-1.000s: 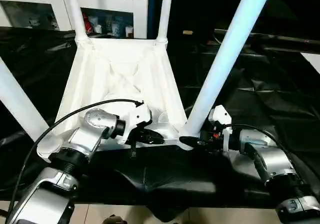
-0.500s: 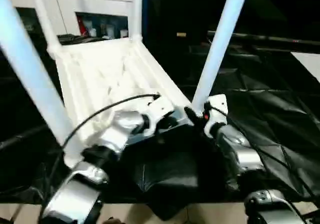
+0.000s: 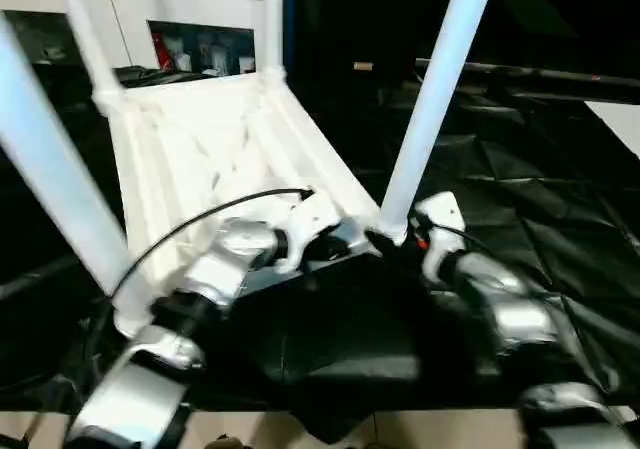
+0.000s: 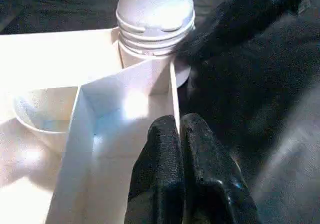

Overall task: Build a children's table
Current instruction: Rotate leg to tighten

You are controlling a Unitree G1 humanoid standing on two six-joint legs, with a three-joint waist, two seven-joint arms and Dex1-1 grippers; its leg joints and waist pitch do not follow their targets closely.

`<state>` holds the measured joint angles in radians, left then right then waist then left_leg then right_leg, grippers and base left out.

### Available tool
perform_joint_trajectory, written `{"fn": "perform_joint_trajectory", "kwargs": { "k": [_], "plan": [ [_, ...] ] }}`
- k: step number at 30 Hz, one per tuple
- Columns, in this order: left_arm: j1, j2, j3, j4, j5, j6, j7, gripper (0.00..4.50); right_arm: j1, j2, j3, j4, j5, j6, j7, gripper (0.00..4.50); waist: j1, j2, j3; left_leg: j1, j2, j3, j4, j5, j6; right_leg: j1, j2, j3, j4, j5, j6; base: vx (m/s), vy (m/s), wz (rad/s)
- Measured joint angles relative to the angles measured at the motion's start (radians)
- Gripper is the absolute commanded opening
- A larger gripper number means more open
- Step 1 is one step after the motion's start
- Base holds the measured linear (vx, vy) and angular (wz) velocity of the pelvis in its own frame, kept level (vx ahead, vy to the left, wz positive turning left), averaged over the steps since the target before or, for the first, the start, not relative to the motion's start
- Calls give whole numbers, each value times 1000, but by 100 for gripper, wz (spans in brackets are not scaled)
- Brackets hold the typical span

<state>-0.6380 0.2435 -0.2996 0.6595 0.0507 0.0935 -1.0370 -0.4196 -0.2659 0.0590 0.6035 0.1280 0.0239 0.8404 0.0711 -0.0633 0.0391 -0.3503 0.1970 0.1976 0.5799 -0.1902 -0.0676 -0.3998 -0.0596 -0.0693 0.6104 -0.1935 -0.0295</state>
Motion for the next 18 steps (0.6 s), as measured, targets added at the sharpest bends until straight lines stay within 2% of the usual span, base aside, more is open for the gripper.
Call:
{"fn": "perform_joint_trajectory", "kwargs": {
  "k": [2,9,13,18],
  "plan": [
    [12,37,0,-11,-19,-26,-80,0,18,-49,29,-43,18,18,111,376,5,0,0,0,0,0,-1,0,0,0,0,0,0,-1,0,0,0,0],
    [54,115,-12,-78,-75,-30,-265,0,34,-76,91,-119,41,39,277,376,18,1,2,0,0,1,-1,0,0,-1,0,0,0,-1,0,0,0,0],
    [57,125,-12,-81,-79,-30,-287,0,35,-87,106,-130,42,48,308,376,19,0,3,0,0,1,-1,0,0,-1,0,0,0,-1,-1,0,0,0],
    [58,126,-12,-83,-80,-30,-296,0,35,-90,103,-130,42,53,312,326,21,0,3,0,0,1,-1,0,0,-1,0,0,0,-1,0,0,0,0]
  ]
}}
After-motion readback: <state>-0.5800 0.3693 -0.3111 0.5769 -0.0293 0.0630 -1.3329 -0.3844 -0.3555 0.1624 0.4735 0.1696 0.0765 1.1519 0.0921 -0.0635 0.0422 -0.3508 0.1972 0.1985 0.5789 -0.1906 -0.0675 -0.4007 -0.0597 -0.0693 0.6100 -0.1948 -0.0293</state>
